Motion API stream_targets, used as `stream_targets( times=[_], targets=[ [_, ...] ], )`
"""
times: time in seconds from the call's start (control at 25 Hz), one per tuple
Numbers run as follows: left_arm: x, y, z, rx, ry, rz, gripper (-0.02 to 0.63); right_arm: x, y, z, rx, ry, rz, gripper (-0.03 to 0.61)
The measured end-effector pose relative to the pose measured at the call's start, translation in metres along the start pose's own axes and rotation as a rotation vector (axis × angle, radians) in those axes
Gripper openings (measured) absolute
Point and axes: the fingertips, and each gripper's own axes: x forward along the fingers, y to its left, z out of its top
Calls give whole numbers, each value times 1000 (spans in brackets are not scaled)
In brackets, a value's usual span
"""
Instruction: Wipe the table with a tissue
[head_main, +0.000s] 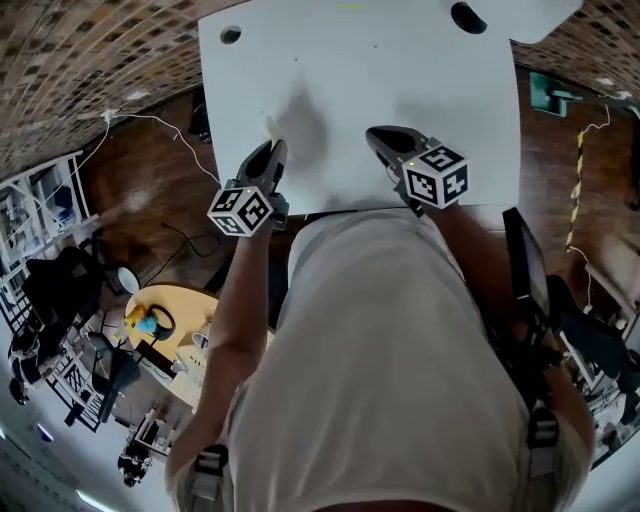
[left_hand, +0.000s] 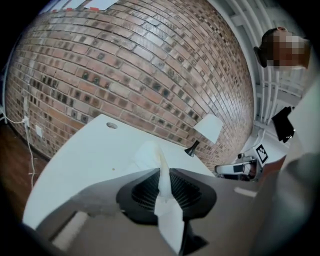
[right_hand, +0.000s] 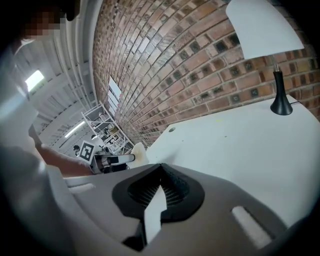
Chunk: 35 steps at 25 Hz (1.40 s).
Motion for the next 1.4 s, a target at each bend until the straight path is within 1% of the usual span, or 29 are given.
stream_targets(
  times=[0.08, 0.16, 0.24, 0.36, 0.48, 0.6, 0.68, 0.8, 0.92, 1.08, 1.16, 1.28, 1.4],
  targets=[
    [-5, 29, 4, 23, 23, 71, 64, 8, 8, 1, -2, 0, -8, 6],
    [-6, 60, 5, 69, 73, 153, 64, 14, 11, -1, 5, 0, -21, 6],
    [0, 86, 8, 117, 124, 210, 64, 18, 12, -6, 15, 1, -38, 6],
    [19, 113, 10, 168, 189, 258, 64, 19, 9, -10, 27, -3, -65, 6],
    [37, 125, 9, 195, 254, 298, 64, 13, 9, -11, 44, -19, -87, 6],
    [49, 131, 3, 206, 287, 320, 64, 3, 6, -13, 60, -30, -104, 6],
    [52, 134, 0, 229, 297, 335, 66, -6, 0, -14, 76, -38, -114, 6],
    [50, 127, 7, 248, 316, 346, 64, -14, -11, -17, 96, -44, -123, 6],
    [54, 123, 5, 232, 329, 343, 64, -18, -17, -18, 103, -42, -119, 6],
    [63, 111, -3, 278, 344, 346, 64, -21, -20, -16, 105, -45, -108, 6],
    [71, 100, -9, 293, 352, 327, 63, -22, -24, -15, 106, -47, -104, 6],
    [87, 82, -23, 317, 392, 272, 63, -27, -30, -17, 112, -44, -104, 6],
    [99, 66, -27, 303, 421, 234, 61, -32, -37, -19, 125, -41, -107, 6]
  ],
)
